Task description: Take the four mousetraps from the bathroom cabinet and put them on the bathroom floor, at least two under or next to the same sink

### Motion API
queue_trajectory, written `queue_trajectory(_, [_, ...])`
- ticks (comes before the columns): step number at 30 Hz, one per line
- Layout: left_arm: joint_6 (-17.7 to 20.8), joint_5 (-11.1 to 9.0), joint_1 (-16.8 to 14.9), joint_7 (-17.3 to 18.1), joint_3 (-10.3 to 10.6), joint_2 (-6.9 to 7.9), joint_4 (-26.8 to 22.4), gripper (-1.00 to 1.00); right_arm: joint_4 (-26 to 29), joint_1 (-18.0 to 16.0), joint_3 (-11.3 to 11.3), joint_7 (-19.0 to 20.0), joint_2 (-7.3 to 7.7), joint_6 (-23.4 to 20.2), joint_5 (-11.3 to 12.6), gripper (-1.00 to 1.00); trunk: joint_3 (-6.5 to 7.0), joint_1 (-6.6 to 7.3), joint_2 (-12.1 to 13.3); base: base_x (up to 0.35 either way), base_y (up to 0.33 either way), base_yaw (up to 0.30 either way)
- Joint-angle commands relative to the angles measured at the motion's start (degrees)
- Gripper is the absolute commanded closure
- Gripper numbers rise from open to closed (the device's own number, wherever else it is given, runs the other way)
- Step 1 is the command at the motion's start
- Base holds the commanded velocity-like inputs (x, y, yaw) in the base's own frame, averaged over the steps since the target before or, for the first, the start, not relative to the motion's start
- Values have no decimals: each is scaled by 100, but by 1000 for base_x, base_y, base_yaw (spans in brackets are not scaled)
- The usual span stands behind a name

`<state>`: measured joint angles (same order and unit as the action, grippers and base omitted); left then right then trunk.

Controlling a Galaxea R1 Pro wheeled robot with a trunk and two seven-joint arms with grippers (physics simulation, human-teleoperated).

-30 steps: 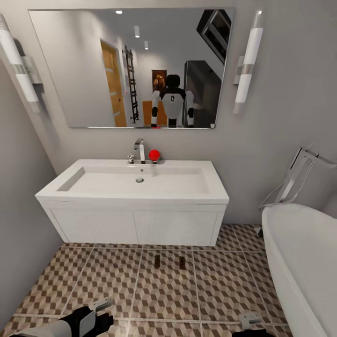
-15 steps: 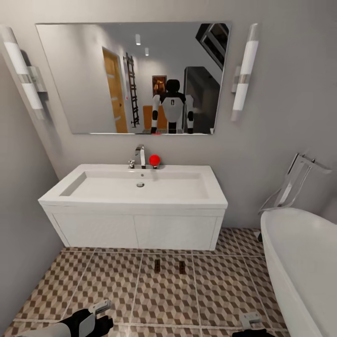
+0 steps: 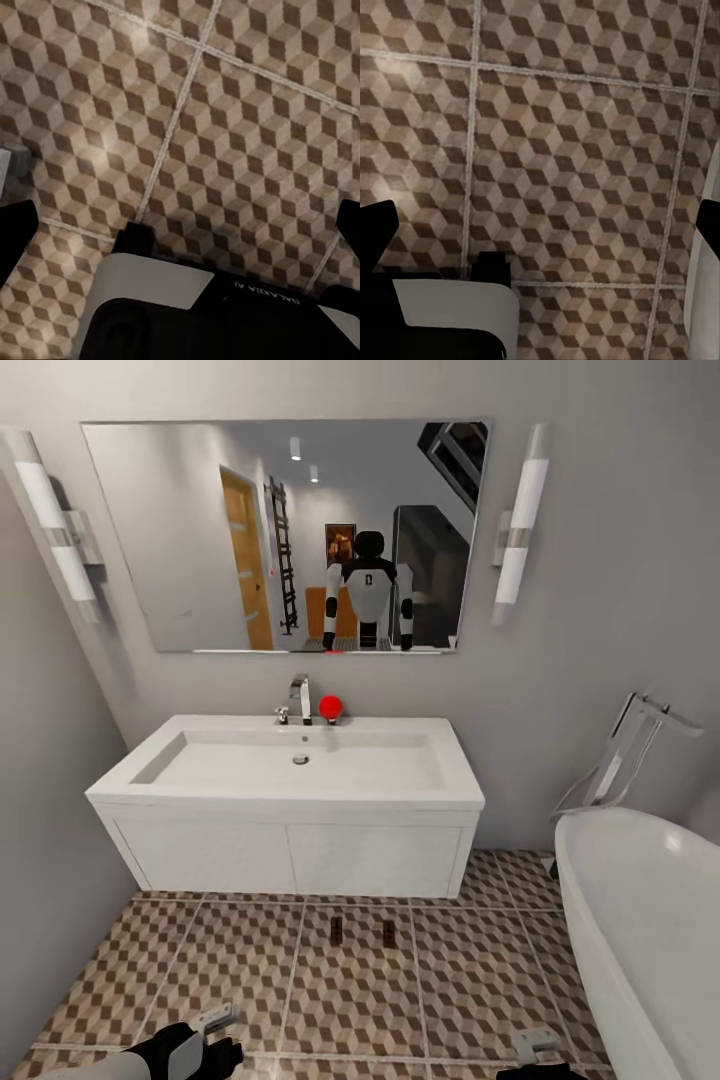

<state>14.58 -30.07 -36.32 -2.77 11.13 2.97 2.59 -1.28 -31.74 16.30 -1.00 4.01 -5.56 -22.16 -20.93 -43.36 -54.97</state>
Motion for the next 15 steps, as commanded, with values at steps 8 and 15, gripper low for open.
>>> queue_trajectory(8, [250, -69, 186, 376, 39, 33, 4, -100, -13, -8, 43, 14, 0, -7, -63, -100, 138, 176, 318, 0, 0, 0])
queue_trajectory(15, [268, -75, 279, 453, 38, 40, 4, -100, -13, -8, 43, 36, 1, -7, -61, -100, 264, 330, 598, 0, 0, 0])
